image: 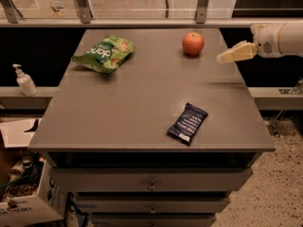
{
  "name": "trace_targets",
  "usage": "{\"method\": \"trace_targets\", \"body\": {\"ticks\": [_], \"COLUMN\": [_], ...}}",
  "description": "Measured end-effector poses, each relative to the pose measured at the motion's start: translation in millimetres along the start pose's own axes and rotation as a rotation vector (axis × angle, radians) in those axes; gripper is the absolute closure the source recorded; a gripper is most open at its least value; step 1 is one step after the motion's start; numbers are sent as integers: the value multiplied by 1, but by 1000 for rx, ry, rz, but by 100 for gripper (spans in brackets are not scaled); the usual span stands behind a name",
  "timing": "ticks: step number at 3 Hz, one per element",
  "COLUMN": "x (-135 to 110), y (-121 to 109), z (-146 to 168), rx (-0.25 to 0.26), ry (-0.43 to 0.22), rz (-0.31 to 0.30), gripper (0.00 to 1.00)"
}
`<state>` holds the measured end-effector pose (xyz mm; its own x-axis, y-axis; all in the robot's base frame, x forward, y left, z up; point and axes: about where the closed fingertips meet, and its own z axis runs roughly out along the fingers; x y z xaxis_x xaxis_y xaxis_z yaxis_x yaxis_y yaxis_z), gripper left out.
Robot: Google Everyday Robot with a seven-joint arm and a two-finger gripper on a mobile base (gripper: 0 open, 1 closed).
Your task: Move apple near rxbar blueberry
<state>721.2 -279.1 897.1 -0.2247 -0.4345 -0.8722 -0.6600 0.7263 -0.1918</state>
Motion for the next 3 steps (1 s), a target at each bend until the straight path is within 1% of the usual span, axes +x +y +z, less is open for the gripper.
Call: {"method": "trace_targets", "body": {"ticks": [1, 2, 3], "x": [-3, -7, -5], "y": [5, 21, 39], "z": [11, 28, 48], "rx": [-25, -43, -67], "ry": [-14, -16, -8], "rz": [15, 14, 19], "gripper": [0, 0, 0]}}
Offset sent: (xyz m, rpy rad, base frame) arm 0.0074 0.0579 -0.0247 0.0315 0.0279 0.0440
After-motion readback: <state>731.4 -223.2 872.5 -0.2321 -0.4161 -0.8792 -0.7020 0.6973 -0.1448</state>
